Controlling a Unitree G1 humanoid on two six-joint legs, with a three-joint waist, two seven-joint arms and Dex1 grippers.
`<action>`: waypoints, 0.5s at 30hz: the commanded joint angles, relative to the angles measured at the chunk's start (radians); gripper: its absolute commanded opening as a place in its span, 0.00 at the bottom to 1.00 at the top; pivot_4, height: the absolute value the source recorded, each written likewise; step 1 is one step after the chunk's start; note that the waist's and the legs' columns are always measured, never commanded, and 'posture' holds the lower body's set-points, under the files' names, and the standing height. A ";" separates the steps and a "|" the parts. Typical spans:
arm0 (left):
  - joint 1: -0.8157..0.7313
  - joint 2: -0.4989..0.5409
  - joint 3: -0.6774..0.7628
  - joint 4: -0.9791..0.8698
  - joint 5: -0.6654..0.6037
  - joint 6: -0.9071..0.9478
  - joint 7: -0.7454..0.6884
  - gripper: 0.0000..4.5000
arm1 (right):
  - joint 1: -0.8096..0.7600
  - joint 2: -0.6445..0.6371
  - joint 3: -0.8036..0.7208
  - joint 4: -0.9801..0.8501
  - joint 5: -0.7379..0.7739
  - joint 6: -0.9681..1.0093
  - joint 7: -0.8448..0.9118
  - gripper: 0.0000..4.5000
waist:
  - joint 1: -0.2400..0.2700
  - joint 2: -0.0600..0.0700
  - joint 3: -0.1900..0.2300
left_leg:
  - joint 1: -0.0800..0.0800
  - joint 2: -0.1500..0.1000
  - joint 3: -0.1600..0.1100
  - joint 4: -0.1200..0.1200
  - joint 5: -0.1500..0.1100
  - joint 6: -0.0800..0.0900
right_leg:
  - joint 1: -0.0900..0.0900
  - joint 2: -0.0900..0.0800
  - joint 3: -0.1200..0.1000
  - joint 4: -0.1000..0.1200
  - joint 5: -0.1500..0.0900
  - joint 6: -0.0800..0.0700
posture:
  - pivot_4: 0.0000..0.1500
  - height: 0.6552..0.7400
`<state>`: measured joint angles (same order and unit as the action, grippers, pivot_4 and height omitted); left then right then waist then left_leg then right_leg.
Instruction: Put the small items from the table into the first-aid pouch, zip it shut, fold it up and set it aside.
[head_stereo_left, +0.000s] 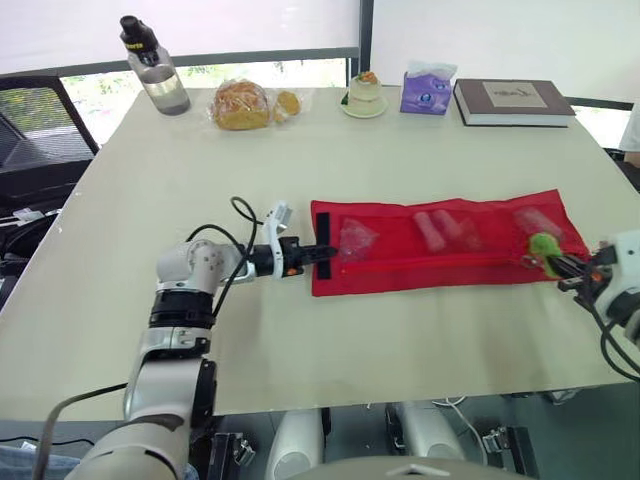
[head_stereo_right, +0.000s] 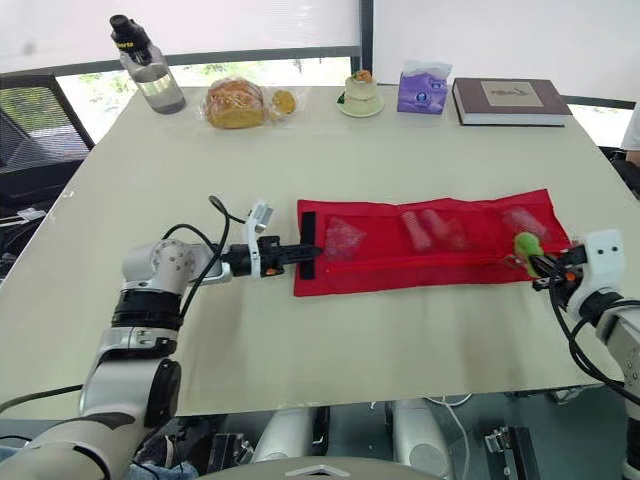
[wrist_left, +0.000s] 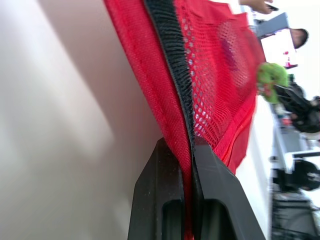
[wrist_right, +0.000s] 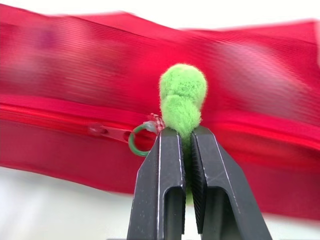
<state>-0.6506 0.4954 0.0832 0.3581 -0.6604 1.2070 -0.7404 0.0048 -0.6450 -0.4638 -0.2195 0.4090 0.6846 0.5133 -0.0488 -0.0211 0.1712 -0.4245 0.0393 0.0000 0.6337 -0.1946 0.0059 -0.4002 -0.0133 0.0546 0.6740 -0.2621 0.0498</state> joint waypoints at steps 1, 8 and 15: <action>0.048 0.083 -0.005 0.003 0.067 -0.029 0.006 0.00 | -0.007 -0.018 -0.058 0.021 -0.046 -0.054 -0.061 0.01 | -0.002 0.000 0.000 | 0.001 0.000 0.001 -0.001 0.000 0.000 | 0.000 0.001 0.001 0.000 0.000 0.000 | 1.00 1.00; 0.041 0.168 0.007 0.091 0.117 -0.142 0.017 0.00 | -0.064 -0.010 -0.065 0.151 -0.161 -0.160 -0.222 0.01 | -0.007 0.000 0.000 | 0.003 0.001 0.007 -0.002 0.000 0.000 | 0.000 0.001 0.003 0.001 -0.001 -0.001 | 1.00 1.00; 0.046 0.211 -0.027 0.130 0.133 -0.194 -0.012 0.00 | -0.067 -0.019 -0.045 0.172 -0.150 -0.174 -0.212 0.01 | -0.007 0.000 0.000 | 0.006 0.001 0.012 -0.004 0.000 0.000 | 0.000 0.001 0.009 0.002 -0.001 -0.001 | 1.00 1.00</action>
<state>-0.6321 0.6397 0.0377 0.4342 -0.6271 1.0222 -0.8027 -0.0676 -0.6436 -0.4653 -0.0385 0.2749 0.5233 0.3164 -0.0559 -0.0212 0.1714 -0.4172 0.0401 0.0133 0.6289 -0.1946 0.0059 -0.4003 -0.0122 0.0646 0.6760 -0.2634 0.0490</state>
